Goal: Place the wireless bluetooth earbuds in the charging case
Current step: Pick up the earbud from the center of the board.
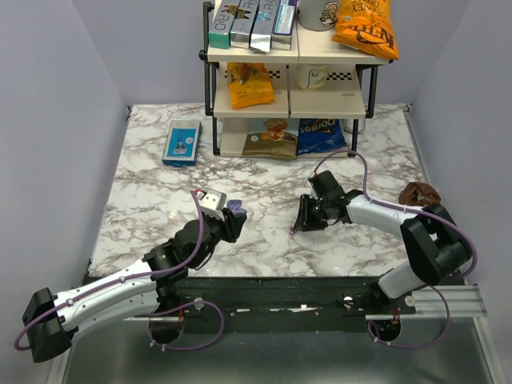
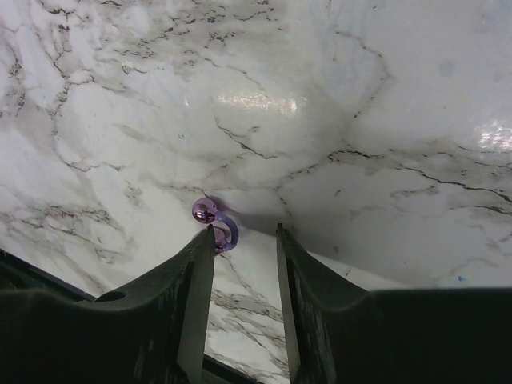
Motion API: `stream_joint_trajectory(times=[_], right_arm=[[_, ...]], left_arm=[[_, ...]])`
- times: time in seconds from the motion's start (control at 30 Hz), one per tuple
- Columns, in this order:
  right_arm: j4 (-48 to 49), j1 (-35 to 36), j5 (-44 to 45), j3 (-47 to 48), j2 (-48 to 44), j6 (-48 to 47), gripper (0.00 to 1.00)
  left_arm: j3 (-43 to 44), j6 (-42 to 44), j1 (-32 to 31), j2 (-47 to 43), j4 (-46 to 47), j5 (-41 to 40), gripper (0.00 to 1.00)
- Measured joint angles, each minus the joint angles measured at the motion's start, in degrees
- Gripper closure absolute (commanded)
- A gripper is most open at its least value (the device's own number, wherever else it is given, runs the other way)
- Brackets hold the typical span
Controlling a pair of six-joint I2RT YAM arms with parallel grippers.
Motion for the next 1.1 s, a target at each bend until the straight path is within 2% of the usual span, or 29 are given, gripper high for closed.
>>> stream_joint_trajectory(times=[0.97, 1.1], right_arm=[[-0.7, 2.7, -0.1, 2.3, 2.1, -0.6, 0.57], [-0.8, 3.3, 0.2, 2.4, 2.2, -0.6, 0.61]], left_arm=[[-0.7, -0.1, -0.2, -1.1, 0.0, -0.1, 1.00], [-0.7, -0.1, -0.3, -1.4, 0.0, -0.1, 1.00]])
